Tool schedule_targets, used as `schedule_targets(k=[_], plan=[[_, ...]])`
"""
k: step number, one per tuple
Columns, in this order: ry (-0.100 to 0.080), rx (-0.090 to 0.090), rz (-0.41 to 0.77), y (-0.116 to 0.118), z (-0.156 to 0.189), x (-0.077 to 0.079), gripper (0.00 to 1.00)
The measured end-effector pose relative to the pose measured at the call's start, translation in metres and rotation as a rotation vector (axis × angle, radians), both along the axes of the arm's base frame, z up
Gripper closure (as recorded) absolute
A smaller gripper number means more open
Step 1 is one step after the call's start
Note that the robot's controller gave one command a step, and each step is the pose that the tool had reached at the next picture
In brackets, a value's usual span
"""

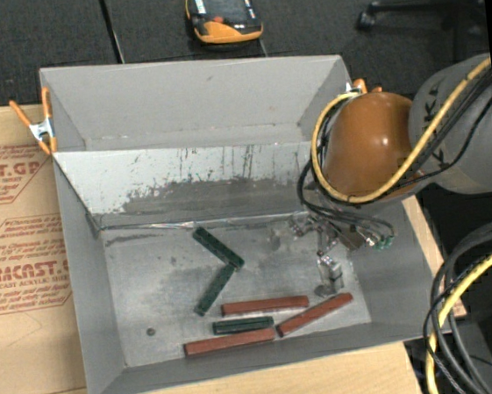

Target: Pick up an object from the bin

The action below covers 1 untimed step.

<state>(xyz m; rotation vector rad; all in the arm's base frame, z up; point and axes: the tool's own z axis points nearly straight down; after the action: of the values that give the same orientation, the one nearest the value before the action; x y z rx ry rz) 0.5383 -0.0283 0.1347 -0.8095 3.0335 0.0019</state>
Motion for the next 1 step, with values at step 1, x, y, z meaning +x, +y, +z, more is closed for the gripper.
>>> schedule_targets(k=[1], plan=[[0.001,0.0,-0.227,0.0194,-0.0353,-0.0077,0.0]])
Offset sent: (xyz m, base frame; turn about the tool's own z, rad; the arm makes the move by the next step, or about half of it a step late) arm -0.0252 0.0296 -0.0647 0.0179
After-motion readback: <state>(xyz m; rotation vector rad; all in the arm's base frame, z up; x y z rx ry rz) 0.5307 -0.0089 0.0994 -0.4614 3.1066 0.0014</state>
